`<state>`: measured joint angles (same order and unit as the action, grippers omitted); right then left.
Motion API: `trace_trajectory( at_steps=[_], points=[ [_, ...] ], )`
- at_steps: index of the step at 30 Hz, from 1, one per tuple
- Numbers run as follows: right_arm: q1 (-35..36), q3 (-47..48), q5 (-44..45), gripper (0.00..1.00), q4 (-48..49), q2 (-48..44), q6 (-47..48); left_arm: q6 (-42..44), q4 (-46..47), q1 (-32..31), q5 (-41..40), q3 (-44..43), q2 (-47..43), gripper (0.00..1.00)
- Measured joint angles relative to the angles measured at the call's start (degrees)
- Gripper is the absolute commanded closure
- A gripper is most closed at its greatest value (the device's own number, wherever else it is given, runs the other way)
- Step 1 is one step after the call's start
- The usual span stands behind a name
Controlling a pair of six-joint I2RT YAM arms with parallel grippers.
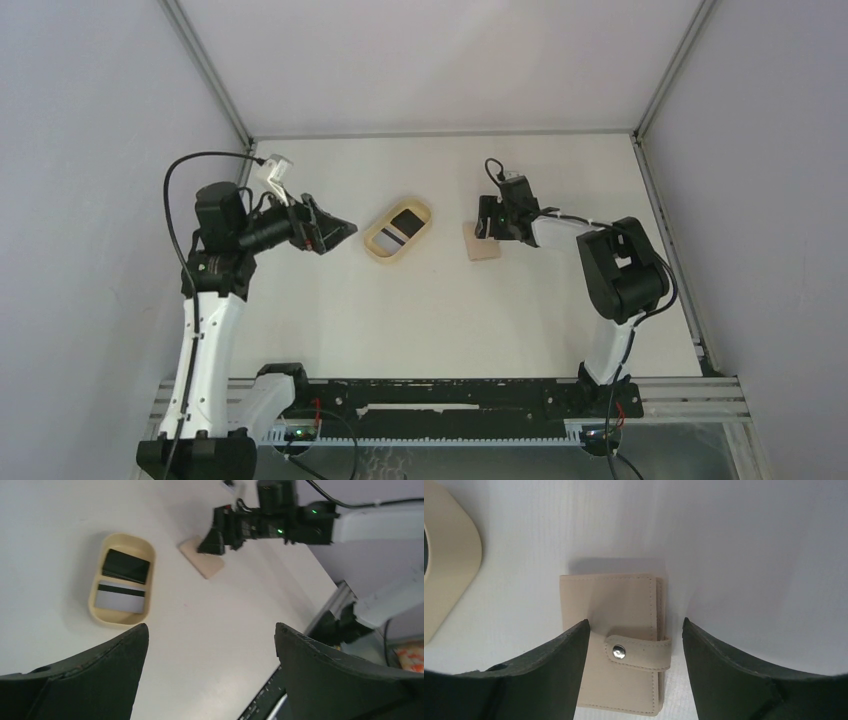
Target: Take the credit cards out of the card holder
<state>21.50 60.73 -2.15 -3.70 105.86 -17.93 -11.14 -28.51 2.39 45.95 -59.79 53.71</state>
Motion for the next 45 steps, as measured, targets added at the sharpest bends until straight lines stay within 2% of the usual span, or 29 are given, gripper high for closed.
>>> trace_trajectory(
  at_steps=[4,6,9,13,14,19,22,26,31,35,41,45],
  points=[
    [0.66,0.52,0.31,0.28,0.07,0.66,-0.24,2.27,-4.50,-0.02,6.43,-0.37,-2.34,0.00],
    [1.14,0.74,0.59,0.35,0.15,0.92,-0.37,2.14,-5.22,-0.02,6.62,-0.28,-2.67,0.00],
    [1.68,0.83,0.61,0.50,0.07,1.11,-0.70,0.85,-4.83,-0.02,2.75,0.15,-4.24,0.00],
    [1.88,0.83,0.61,0.61,0.22,1.11,-1.60,-1.75,-3.43,-0.02,-4.66,3.08,-9.25,0.00],
    [1.90,0.83,0.76,0.65,0.24,1.09,-1.81,-2.45,-3.28,-0.02,-6.38,3.96,-10.60,0.00],
    [2.10,-0.44,1.57,1.00,1.55,0.02,-2.23,-5.73,-1.99,-0.90,-12.90,8.24,-16.46,0.00],
    [2.54,-2.78,1.42,1.00,2.67,-1.62,-2.47,-8.57,-0.09,-5.07,-17.53,12.52,-20.33,0.00],
    [3.69,-7.65,-0.37,1.00,3.45,-5.35,-2.54,-12.87,3.30,-14.88,-26.73,20.33,-24.55,0.00],
    [6.86,-14.01,-2.75,1.00,2.29,-11.63,-3.10,-19.19,8.04,-25.51,-38.01,31.58,-25.57,0.02],
    [10.54,-17.57,-3.54,1.00,-0.15,-16.52,-4.81,-23.65,12.48,-33.57,-46.16,36.89,-22.49,0.06],
    [13.79,-19.91,-3.28,1.00,-2.60,-22.71,-8.39,-29.09,19.93,-46.56,-56.85,37.55,-12.48,0.05],
    [13.90,-20.17,-2.36,1.00,-3.43,-25.53,-9.64,-32.50,24.92,-48.19,-59.04,39.45,-10.34,0.02]
  ],
)
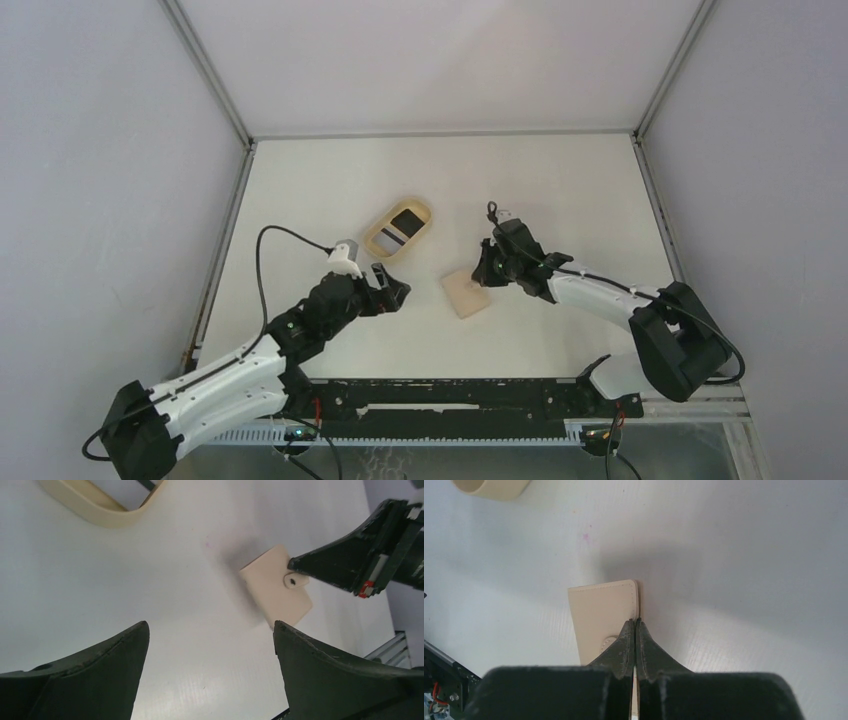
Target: Take the credit cards out of the card holder
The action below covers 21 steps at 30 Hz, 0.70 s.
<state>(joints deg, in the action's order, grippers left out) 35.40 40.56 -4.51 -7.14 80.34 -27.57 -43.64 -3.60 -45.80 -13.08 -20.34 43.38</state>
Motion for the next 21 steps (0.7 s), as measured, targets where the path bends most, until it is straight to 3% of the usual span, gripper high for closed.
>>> trace_trajectory(
  at_steps=[12,21],
  points=[
    [0.00,-1.64,-4.24,1.00,3.17,-0.74,-2.97,-1.62,16.85,-0.07,2.93,0.79,11.82,0.03],
    [-0.92,-4.42,-13.77,1.00,11.69,-3.13,-5.55,-1.95,24.13,0.00,2.84,3.21,11.23,0.01]
  ],
)
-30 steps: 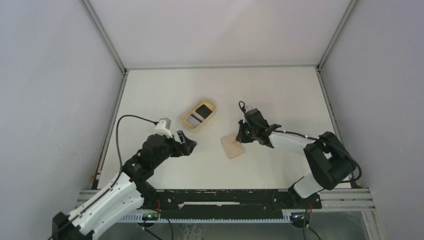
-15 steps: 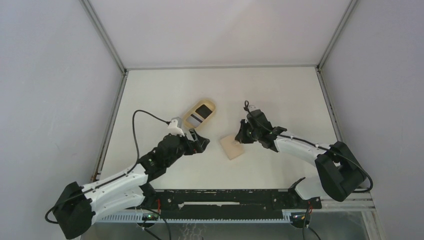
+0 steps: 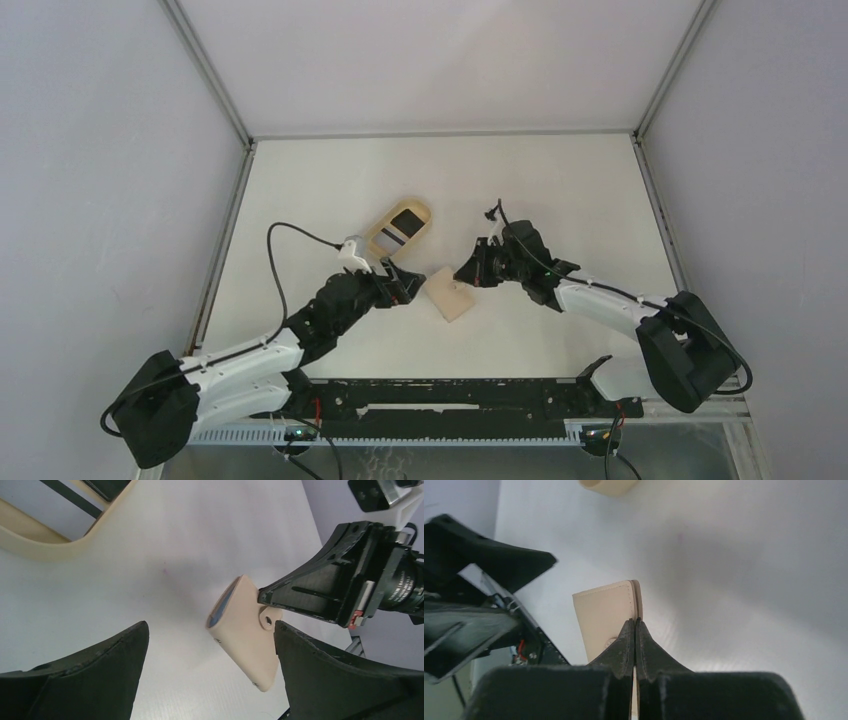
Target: Take the credit cards out of the card holder
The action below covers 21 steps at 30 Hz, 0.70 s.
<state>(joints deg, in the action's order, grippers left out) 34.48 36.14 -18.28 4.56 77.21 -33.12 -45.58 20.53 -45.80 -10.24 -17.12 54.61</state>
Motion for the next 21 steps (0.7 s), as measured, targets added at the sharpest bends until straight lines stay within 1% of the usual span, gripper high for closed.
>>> trace_trajectory(
  at_steps=[3,6,11,16,21],
  points=[
    [-0.22,0.00,-2.47,1.00,2.27,-0.90,-0.42,-1.16,3.89,0.44,1.09,2.16,0.50,0.01],
    [-0.39,0.00,-4.26,1.00,4.28,-1.22,-1.16,-2.60,8.46,0.61,3.08,3.26,2.89,0.02],
    [-0.44,-0.24,-4.83,1.00,5.99,-1.27,-2.47,-4.98,15.54,0.63,6.36,3.30,6.95,0.04],
    [-1.07,-0.37,-4.74,1.00,6.43,-1.53,-3.56,-6.51,19.98,0.61,9.51,3.15,10.12,0.06],
    [-2.25,-1.01,-4.50,1.00,6.95,-3.41,-4.59,-7.21,21.75,0.61,11.98,3.10,12.26,0.09]
  ],
)
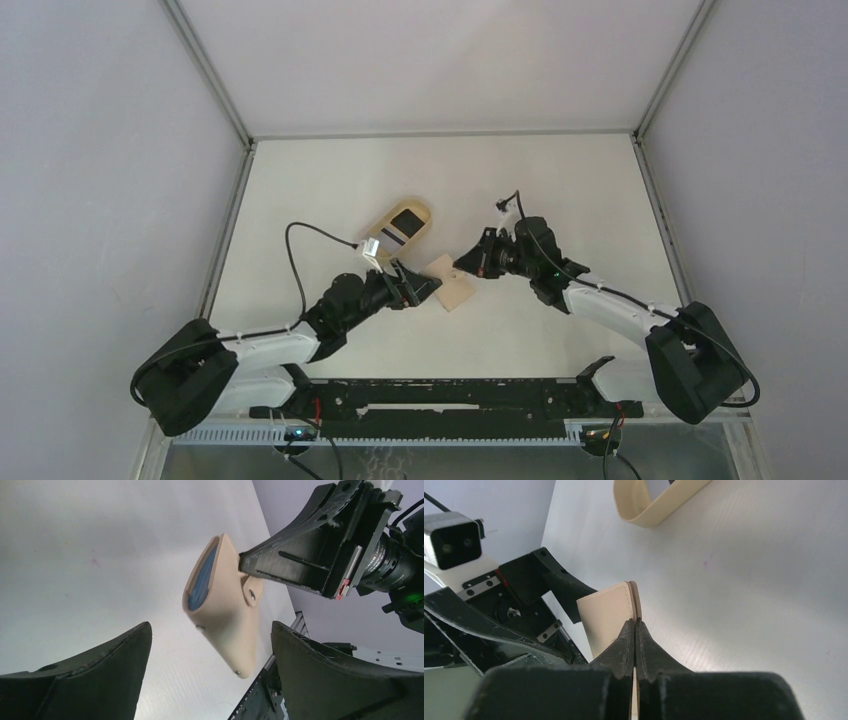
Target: Take the credit cards out of the card holder
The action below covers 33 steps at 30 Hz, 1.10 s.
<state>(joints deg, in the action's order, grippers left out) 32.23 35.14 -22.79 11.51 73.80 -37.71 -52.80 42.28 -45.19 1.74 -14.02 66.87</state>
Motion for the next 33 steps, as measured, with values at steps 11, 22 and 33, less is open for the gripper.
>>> trace_trajectory(
  at_steps=[11,22,33],
  points=[
    [-1.64,-0.35,0.11,1.00,2.51,-1.07,-1.88,-3.80,8.31,-0.57,3.50,-0.35,7.15,0.46],
    [-2.51,-0.39,0.31,0.44,1.16,-3.72,-0.46,-6.10,15.91,-0.98,6.16,-1.31,11.08,1.00],
    [5.40,4.68,14.05,0.40,-13.94,-14.45,13.77,-2.54,3.32,-1.03,3.93,-3.65,5.86,1.00]
  ],
)
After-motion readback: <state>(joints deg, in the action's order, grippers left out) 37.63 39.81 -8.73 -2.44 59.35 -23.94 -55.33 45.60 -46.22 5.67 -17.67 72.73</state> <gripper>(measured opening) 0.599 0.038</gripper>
